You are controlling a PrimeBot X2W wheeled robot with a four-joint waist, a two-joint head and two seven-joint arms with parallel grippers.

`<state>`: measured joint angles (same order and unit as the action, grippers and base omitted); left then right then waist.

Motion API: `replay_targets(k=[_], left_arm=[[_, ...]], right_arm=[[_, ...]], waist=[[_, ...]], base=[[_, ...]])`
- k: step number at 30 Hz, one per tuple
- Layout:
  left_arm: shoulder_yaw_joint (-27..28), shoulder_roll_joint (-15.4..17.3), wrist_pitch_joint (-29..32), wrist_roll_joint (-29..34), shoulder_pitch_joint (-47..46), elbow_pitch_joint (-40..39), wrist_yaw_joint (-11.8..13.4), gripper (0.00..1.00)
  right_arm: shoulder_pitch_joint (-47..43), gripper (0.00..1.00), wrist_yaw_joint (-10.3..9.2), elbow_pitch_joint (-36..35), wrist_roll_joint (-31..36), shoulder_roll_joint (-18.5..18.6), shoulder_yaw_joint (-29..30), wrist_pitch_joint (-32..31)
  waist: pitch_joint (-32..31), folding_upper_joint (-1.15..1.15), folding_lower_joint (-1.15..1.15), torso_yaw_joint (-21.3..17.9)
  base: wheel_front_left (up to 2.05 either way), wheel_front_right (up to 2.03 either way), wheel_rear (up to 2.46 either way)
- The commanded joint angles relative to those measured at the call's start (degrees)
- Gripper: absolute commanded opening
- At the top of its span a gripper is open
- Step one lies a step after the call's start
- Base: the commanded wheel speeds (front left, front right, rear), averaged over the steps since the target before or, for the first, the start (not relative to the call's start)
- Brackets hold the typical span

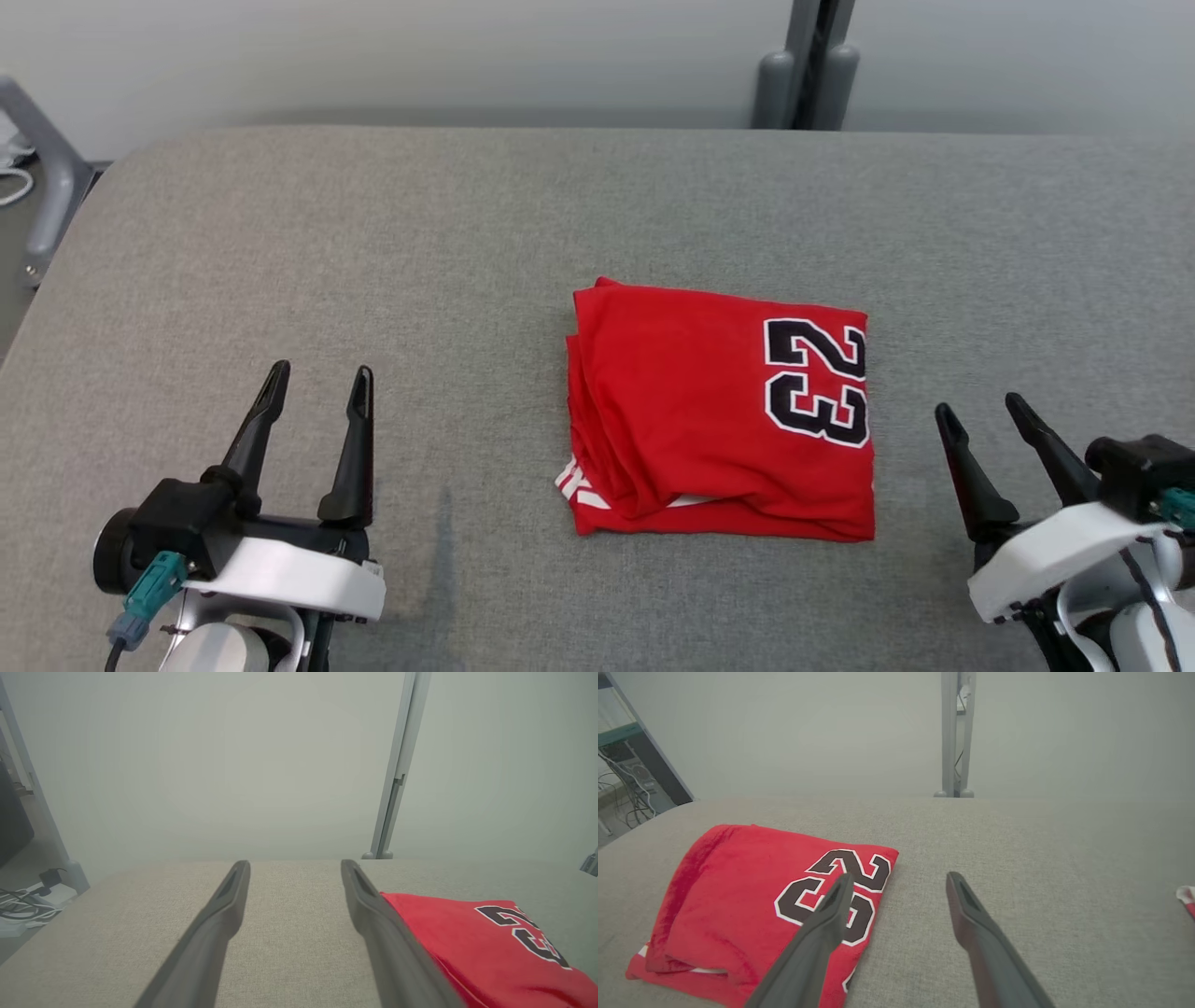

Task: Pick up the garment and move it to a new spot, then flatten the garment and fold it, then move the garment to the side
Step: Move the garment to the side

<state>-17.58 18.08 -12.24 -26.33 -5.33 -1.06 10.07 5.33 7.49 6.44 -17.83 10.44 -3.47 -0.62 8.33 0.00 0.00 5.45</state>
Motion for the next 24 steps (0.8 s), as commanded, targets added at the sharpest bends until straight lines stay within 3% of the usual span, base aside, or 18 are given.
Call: replay_targets(k=[1, 14, 15, 16, 24], left_arm=[[0.0, -0.2, -0.5, 0.4, -1.4, 0.7, -0.5, 1.00], [-0.5, -3.3, -2.6, 0.8, -6.2, 5.2, -3.0, 1.00], [-0.4, -3.4, -2.6, 0.9, -6.3, 5.4, -3.2, 1.00], [-0.3, -3.4, -2.6, 1.0, -6.4, 5.6, -3.4, 1.00], [1.1, -3.3, -2.8, 1.6, -6.9, 6.3, -4.1, 1.00]], right_arm=[[1.6, 1.00, 0.00, 1.8, -0.8, 0.7, -1.0, 0.0], [11.5, 1.00, 0.00, 18.9, -8.0, 3.2, -11.5, -1.1], [12.2, 0.63, 0.00, 19.5, -8.5, 3.4, -12.3, -1.3], [12.9, 0.00, 0.00, 20.0, -9.0, 3.8, -12.8, -1.3], [17.5, 0.00, 0.00, 13.7, -7.7, 9.8, -18.5, -1.3]], waist=[[2.7, 0.00, 0.00, 2.6], [8.2, 0.00, 0.00, 6.1], [8.3, 0.00, 0.00, 6.0], [8.4, 0.00, 0.00, 5.9], [8.8, 0.00, 0.00, 2.3]], base=[[0.00, 0.00, 0.00], [0.00, 0.00, 0.00], [0.00, 0.00, 0.00], [0.00, 0.00, 0.00], [0.00, 0.00, 0.00]])
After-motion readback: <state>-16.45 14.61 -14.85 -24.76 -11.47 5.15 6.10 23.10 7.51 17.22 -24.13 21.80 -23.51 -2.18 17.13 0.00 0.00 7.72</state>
